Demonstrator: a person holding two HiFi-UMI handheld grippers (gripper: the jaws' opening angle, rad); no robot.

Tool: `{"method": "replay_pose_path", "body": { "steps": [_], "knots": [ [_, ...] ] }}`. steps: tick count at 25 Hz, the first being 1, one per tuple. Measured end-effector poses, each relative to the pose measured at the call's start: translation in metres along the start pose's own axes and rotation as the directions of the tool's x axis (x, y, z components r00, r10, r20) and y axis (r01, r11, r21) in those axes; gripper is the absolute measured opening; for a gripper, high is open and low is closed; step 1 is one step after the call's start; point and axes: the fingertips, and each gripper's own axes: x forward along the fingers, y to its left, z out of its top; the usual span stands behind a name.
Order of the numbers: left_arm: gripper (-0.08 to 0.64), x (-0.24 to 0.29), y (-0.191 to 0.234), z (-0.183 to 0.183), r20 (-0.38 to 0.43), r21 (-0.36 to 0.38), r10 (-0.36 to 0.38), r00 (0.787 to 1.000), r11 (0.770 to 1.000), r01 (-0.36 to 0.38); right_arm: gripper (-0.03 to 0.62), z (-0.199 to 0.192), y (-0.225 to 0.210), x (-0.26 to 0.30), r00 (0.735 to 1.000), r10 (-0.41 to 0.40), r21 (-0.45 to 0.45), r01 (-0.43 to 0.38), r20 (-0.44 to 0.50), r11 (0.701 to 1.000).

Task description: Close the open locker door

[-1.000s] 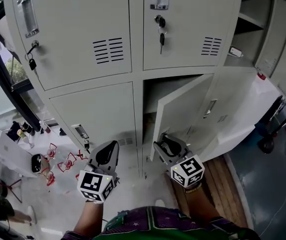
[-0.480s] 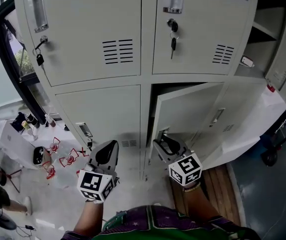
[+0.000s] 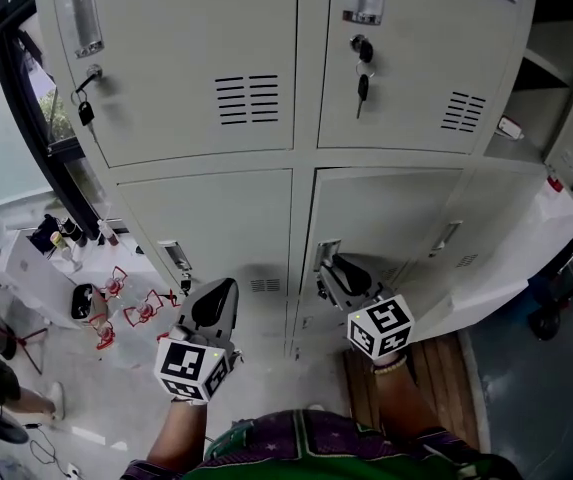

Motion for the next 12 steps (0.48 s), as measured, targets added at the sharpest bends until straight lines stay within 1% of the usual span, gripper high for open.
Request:
{"method": "replay_pose_path", "body": {
  "steps": [3, 6, 12],
  "knots": [
    [0.021, -0.0016, 0.0039, 0.0002, 0.002, 0.001, 0.011, 1.0, 1.0, -0.012, 0.073, 0.0024, -0.0062, 0.002, 1.0, -0.016, 0.002, 0.016, 0.008, 1.0],
    [0.021, -0.0032, 0.0079, 0.0007, 0.008, 0.006, 0.022, 1.0, 1.0, -0.022, 0.064, 0.0039, -0.0081, 0.005, 1.0, -0.02, 0.0, 0.02, 0.012, 1.0],
    [0.021, -0.0062, 0.0106, 0.0002, 0.001, 0.001, 0.032, 0.999, 0.999, -0.032, 0.021, 0.0062, -0.0113, 0.0072, 0.999, -0.039, -0.003, 0.039, 0.018, 0.999]
  ]
}}
